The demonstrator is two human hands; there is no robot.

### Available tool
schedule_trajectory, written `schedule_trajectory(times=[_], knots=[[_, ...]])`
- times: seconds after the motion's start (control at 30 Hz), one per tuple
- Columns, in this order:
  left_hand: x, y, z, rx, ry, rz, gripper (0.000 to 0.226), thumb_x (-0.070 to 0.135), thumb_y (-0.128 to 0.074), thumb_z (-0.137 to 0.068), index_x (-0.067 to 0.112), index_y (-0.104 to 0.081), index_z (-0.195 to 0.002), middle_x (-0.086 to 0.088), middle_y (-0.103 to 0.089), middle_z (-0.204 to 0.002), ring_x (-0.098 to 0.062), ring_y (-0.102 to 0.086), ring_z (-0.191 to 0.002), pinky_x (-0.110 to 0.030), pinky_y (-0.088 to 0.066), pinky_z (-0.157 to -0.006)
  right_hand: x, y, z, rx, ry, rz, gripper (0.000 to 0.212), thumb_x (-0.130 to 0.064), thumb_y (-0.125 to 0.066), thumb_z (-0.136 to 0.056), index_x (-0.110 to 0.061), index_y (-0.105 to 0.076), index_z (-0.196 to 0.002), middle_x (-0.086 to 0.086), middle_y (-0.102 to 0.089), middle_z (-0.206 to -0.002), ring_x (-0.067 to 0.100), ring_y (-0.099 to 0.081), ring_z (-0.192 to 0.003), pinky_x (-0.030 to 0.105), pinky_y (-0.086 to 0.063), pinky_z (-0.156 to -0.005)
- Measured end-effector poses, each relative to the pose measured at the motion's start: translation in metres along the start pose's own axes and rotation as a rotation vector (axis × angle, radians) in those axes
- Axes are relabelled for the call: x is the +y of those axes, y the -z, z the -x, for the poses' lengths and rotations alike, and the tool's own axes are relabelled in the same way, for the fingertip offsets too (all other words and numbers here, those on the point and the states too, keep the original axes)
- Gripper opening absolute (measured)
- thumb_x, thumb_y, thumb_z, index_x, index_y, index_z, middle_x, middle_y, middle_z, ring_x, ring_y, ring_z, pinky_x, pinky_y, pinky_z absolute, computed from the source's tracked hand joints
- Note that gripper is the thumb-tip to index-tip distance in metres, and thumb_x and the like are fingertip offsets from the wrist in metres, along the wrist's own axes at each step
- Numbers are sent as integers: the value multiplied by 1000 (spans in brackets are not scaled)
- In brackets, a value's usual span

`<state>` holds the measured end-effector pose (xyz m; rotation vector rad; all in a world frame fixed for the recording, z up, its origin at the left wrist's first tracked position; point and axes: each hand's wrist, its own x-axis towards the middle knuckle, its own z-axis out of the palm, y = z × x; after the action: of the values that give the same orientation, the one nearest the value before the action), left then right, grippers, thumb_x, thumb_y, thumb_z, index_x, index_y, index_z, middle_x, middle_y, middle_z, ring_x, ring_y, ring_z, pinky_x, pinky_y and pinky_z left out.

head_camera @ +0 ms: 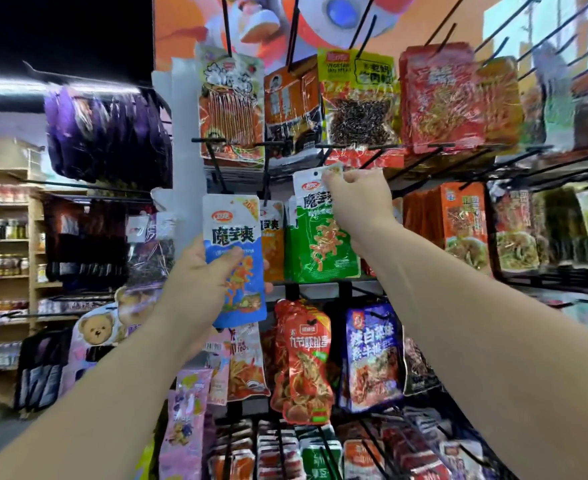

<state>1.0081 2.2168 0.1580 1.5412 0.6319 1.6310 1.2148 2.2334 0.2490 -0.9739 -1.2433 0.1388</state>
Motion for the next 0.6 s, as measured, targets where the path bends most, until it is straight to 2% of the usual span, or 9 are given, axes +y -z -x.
schedule_trajectory(times=[0.07, 0.17, 0.33, 0.43, 0.6], knots=[[-1, 2, -1, -14, 10, 14, 18, 14, -53, -107, 9, -59, -123, -21, -78, -100, -38, -77, -75, -47, -63, -58, 1, 0, 0, 27, 10, 1, 69, -23, -61, -96, -18, -31, -34, -11, -17, -40, 17, -15, -43, 37, -23, -62], [0, 6, -2, -21, 27, 83, 20, 13, -52, -107, 11, -59, -125, -22, -78, -100, -39, -77, -74, -44, -62, -56, 2, 4, 0, 63, 8, 2, 67, -20, -61, -95, -16, -29, -35, -11, -16, -40, 14, -14, -39, 30, -16, -54], [-1, 5, -3, -38, 35, 92, 15, 13, -52, -108, 16, -62, -118, -20, -78, -95, -37, -77, -71, -43, -62, -54, 0, 8, -4, 45, -9, 9, 62, -20, -62, -90, -19, -27, -39, -7, -17, -44, 20, -14, -50, 40, -18, -58], [-3, 3, -3, -53, 30, 62, 17, 13, -53, -107, 17, -61, -122, -16, -79, -93, -35, -78, -71, -41, -61, -53, -3, 12, -7, 24, -32, 20, 57, -18, -62, -92, -23, -25, -48, -6, -17, -44, 19, -14, -47, 34, -16, -55], [-4, 3, -3, -70, 36, 51, 20, 14, -53, -107, 16, -61, -126, -18, -79, -98, -37, -78, -73, -40, -62, -55, 6, 9, -12, -24, -53, 105, 56, -21, -63, -96, -22, -27, -53, -9, -17, -43, 19, -17, -47, 34, -15, -55]])
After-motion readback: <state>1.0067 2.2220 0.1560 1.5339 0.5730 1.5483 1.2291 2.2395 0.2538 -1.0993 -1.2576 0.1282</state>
